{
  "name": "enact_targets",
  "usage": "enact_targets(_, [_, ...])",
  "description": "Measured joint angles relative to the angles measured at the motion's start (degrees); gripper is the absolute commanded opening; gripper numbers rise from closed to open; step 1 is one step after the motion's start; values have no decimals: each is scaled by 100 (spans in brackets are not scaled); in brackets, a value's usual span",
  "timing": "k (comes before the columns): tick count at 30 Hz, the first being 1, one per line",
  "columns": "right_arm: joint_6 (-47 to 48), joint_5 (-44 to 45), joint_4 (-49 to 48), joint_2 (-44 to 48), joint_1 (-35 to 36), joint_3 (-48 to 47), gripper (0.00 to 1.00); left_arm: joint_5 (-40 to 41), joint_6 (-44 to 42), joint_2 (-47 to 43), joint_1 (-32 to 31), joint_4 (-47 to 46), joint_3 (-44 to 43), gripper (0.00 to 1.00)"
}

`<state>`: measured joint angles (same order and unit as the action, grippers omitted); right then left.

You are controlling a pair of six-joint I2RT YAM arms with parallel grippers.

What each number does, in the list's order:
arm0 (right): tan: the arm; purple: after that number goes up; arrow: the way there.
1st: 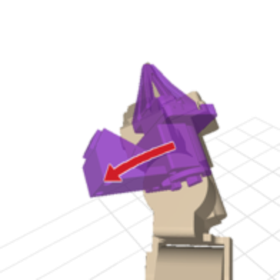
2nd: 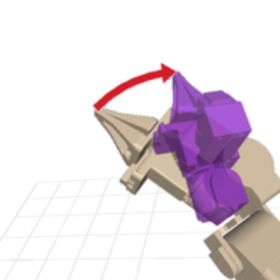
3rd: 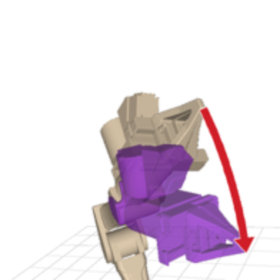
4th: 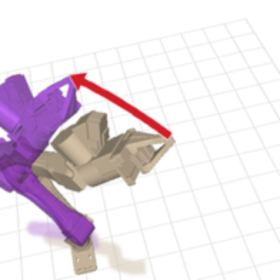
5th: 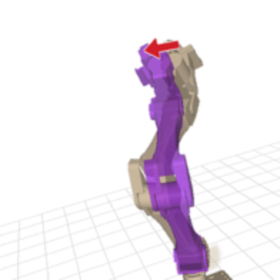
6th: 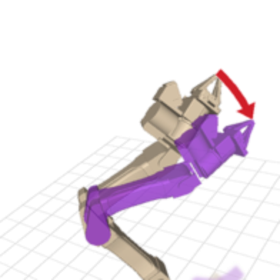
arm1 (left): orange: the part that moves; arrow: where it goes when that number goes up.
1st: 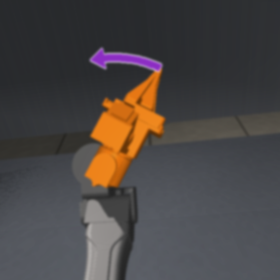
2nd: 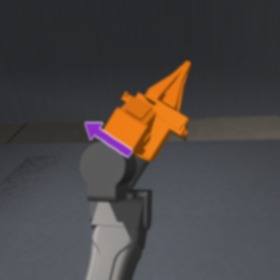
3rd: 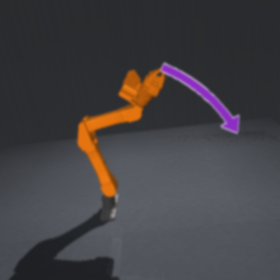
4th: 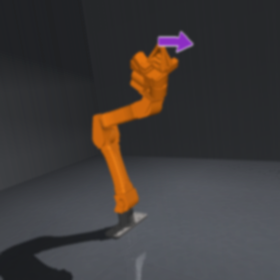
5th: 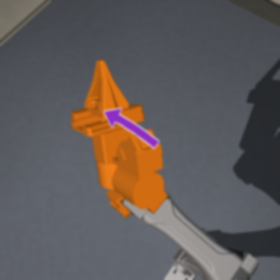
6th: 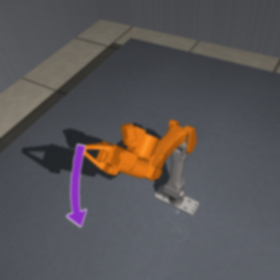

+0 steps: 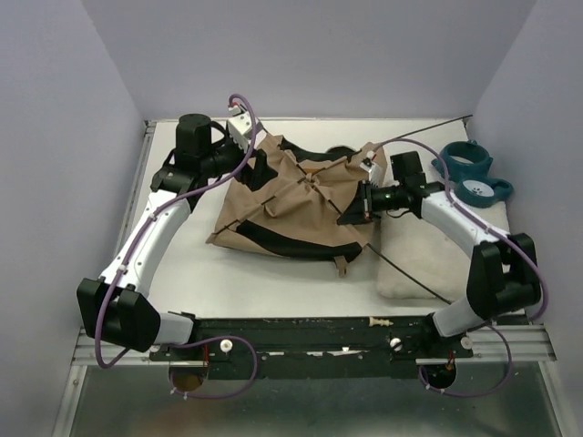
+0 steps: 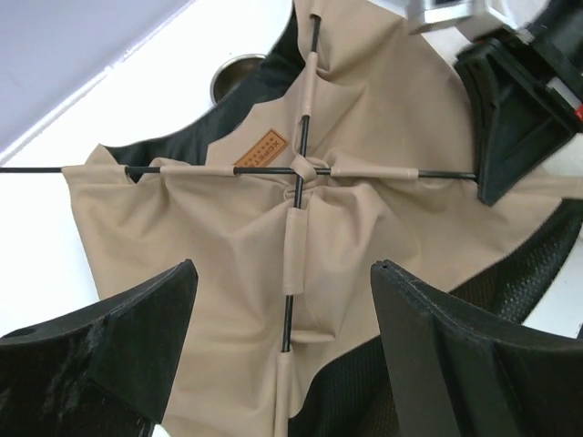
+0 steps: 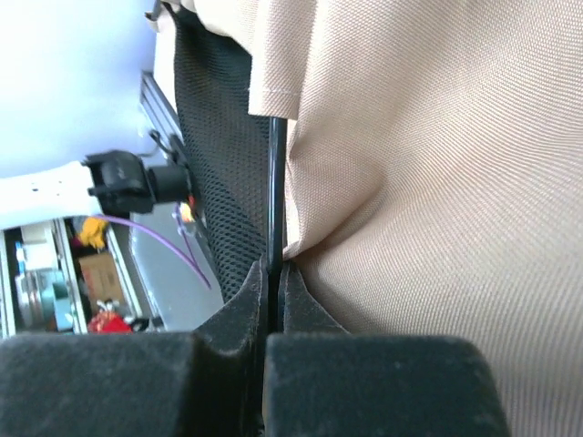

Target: Set up the pet tent

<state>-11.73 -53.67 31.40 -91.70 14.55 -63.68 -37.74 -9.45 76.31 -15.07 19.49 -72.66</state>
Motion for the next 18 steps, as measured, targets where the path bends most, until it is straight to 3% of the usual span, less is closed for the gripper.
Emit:
enact_targets(6, [-2441, 697, -2542, 1235, 487, 1187, 1, -2, 240, 323, 166, -24, -660, 92])
enact_targets(9, [-3351, 1502, -3370, 1606, 1202, 1563, 1, -4, 293, 450, 245, -37, -855, 92])
enact_targets(13, [-4120, 2354, -4111, 1425, 2146, 1650, 4, -13, 378, 595, 348, -57, -942, 92])
enact_targets(16, [-4203, 2669, -4557, 1016, 2347, 1609, 63, -35, 474, 710, 433, -57, -942, 92])
enact_targets(17, [-4124, 2736, -4575, 883, 2337, 1556, 77, -42, 511, 741, 472, -57, -942, 92])
enact_targets(18, [-3995, 2774, -4562, 765, 2310, 1460, 84, -48, 557, 774, 518, -59, -942, 93])
